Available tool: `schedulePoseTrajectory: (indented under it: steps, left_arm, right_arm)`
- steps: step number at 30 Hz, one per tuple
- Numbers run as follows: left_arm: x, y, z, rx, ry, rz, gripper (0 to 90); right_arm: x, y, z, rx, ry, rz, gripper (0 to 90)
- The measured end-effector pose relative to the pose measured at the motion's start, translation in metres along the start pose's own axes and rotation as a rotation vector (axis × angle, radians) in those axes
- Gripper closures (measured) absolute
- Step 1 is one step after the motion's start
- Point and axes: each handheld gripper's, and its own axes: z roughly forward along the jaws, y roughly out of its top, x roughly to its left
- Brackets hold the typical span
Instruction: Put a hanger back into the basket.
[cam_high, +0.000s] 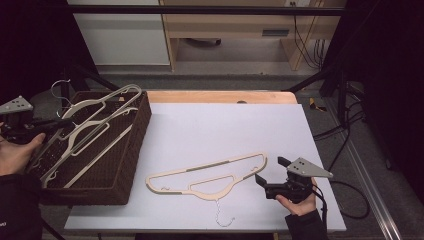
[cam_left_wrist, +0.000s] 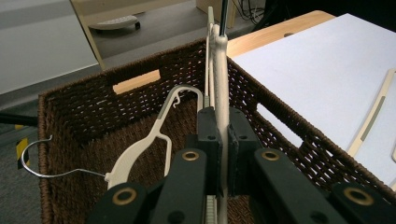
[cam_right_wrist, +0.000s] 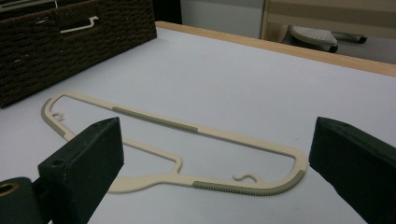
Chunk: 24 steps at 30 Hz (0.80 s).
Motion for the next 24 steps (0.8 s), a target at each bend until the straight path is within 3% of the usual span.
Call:
schedulePoseTrajectory:
  steps: [10, 14, 18, 24]
  left_arm:
    - [-0.003, -0.018, 0.031, 0.110, 0.019, -0.017, 86.1]
    - [0.000, -0.033, 0.043, 0.138, 0.013, -0.062, 85.9]
    - [0.001, -0.044, 0.056, 0.196, 0.028, -0.100, 85.2]
    - [0.006, -0.055, 0.058, 0.255, 0.107, -0.169, 82.8]
  right_arm:
    - [0.000, 0.000, 0.000, 0.006, 0.000, -0.001, 3.6]
    - [0.000, 0.000, 0.000, 0.004, -0.001, -0.002, 3.7]
    - [0.000, 0.000, 0.000, 0.008, 0.001, 0.004, 3.7]
    - [0.000, 0.003, -0.001, -0.002, 0.006, -0.003, 3.8]
